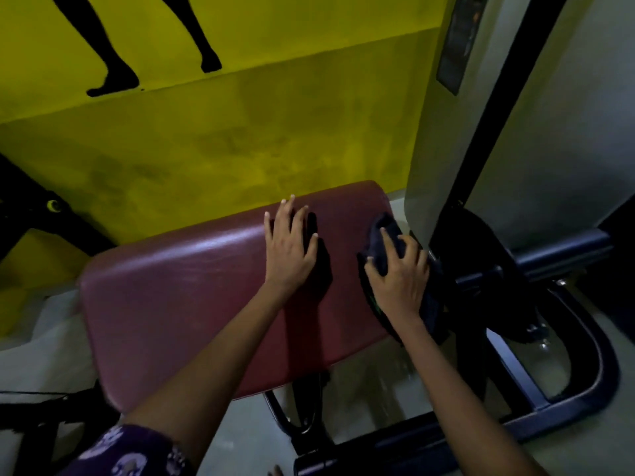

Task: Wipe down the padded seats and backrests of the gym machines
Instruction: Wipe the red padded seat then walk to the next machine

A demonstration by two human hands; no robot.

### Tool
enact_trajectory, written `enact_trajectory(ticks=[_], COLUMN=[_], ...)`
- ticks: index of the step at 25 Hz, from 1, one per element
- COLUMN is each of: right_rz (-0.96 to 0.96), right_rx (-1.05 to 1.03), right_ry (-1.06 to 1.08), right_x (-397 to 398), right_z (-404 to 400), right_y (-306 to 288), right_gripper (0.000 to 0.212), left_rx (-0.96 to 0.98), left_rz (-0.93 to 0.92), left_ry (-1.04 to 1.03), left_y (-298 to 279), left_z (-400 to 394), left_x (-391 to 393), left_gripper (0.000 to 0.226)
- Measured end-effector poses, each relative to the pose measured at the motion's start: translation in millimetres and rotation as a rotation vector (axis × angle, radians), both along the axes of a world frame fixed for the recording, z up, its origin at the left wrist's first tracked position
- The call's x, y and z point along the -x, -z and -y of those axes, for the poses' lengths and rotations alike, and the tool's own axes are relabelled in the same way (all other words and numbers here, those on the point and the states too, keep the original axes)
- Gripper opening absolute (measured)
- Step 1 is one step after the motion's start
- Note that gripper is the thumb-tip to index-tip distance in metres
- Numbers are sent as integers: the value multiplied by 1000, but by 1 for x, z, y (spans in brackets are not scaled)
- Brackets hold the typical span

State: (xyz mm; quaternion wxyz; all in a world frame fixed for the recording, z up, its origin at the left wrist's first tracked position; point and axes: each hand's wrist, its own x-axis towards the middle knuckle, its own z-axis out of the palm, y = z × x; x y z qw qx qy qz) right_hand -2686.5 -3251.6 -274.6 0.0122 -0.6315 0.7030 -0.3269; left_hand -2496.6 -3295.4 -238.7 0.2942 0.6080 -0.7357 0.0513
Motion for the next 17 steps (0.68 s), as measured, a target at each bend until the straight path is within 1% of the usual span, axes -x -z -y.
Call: enact_trajectory(ticks=[1, 2, 4, 6, 7, 9, 12, 13, 15, 17], right_rz=[140, 318, 658, 837, 886, 954, 963, 999, 1111, 1160], right_rx=[-12, -44, -154, -268, -293, -273, -276, -292, -296, -252], right_ry=[39, 80, 74, 11, -19, -80, -168, -182, -211, -217], right_x=[12, 23, 41, 53, 54, 52, 49, 49, 52, 55], right_z=[-1, -4, -11, -9, -1, 26, 81, 92, 89, 59], right_y=[3, 7, 17, 16, 13, 0, -24, -29, -28, -15], right_gripper=[50, 44, 35, 31, 30, 29, 25, 23, 13, 11], left_rx=[-28, -58, -86, -70, -53, -33, -45, -44, -46, -51], left_rz=[11, 32, 109, 157, 165, 177, 204, 213, 211, 217], left_ry=[10, -4, -86, -121, -123, -124, -139, -142, -142, -151], left_y=[-4, -5, -1, 5, 7, 8, 7, 7, 7, 7], left_z=[13, 22, 32, 36, 35, 36, 37, 37, 37, 36], left_x=[13, 26, 41, 46, 45, 44, 47, 48, 47, 46], left_gripper=[55, 57, 59, 59, 58, 56, 56, 56, 56, 57])
